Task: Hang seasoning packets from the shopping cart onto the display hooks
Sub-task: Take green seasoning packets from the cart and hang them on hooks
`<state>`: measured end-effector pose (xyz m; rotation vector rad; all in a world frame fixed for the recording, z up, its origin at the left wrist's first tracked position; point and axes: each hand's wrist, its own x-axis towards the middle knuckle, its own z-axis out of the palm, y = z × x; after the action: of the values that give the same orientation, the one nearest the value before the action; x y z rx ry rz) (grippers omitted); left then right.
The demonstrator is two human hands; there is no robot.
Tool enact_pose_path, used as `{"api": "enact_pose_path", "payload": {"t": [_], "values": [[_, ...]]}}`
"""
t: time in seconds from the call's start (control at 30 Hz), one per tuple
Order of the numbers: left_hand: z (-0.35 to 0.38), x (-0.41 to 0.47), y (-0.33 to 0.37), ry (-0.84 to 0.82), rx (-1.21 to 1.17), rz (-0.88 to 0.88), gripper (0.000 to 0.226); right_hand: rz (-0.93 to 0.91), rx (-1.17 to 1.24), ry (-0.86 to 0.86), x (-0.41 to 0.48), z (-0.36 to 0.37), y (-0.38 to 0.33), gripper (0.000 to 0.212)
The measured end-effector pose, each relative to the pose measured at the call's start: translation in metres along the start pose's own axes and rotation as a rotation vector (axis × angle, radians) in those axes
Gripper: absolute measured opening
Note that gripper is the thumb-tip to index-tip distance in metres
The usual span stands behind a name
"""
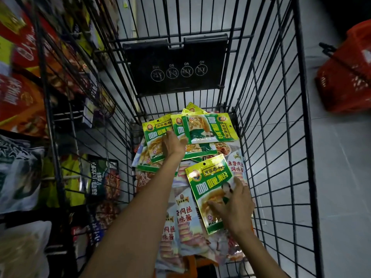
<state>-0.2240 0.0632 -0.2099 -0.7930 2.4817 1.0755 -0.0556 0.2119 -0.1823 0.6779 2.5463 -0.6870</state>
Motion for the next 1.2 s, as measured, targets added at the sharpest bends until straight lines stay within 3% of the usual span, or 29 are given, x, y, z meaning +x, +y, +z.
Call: {"api": "enact_pose_path", "payload": {"t": [0.1, 0.2, 0.37, 0.53, 0.63, 0.8, 0.9, 1.07, 1.2], "values": [[0.004, 0.007, 0.006, -0.024, -0.118, -0.106, 0.048, -0.013, 0.098, 0.032, 0.000, -0.003, 0.001, 0.089], [0.001, 0.008, 0.005, -0.052, -0.303, -0.160, 0.019, 0.027, 0.295, 0.058, 0.003, -0.012, 0.001, 0.058], [-0.020, -0.002, -0.014, -0.156, -0.547, -0.222, 0.017, 0.192, 0.453, -0.160, 0.007, -0.028, 0.000, 0.022], [-0.049, -0.016, -0.022, -0.169, -0.790, -0.314, 0.031, 0.184, 0.674, -0.247, 0.000, -0.043, -0.003, 0.020], [-0.064, -0.028, -0.031, -0.062, -0.720, -0.268, 0.040, 0.179, 0.749, -0.241, -0.009, -0.048, -0.006, 0.015], [-0.100, -0.065, -0.038, 0.013, -0.612, -0.120, 0.011, 0.163, 0.808, -0.225, -0.025, -0.072, -0.016, 0.008], [-0.128, -0.092, -0.037, 0.024, -0.574, -0.077, 0.030, 0.131, 0.882, -0.265, -0.035, -0.099, -0.026, 0.018], [-0.181, -0.155, -0.025, 0.130, -0.569, 0.032, 0.024, 0.071, 0.983, -0.362, -0.057, -0.150, -0.051, 0.020], [-0.225, -0.217, -0.014, 0.247, -0.623, 0.083, 0.037, -0.044, 1.029, -0.488, -0.082, -0.191, -0.073, 0.032]]}}
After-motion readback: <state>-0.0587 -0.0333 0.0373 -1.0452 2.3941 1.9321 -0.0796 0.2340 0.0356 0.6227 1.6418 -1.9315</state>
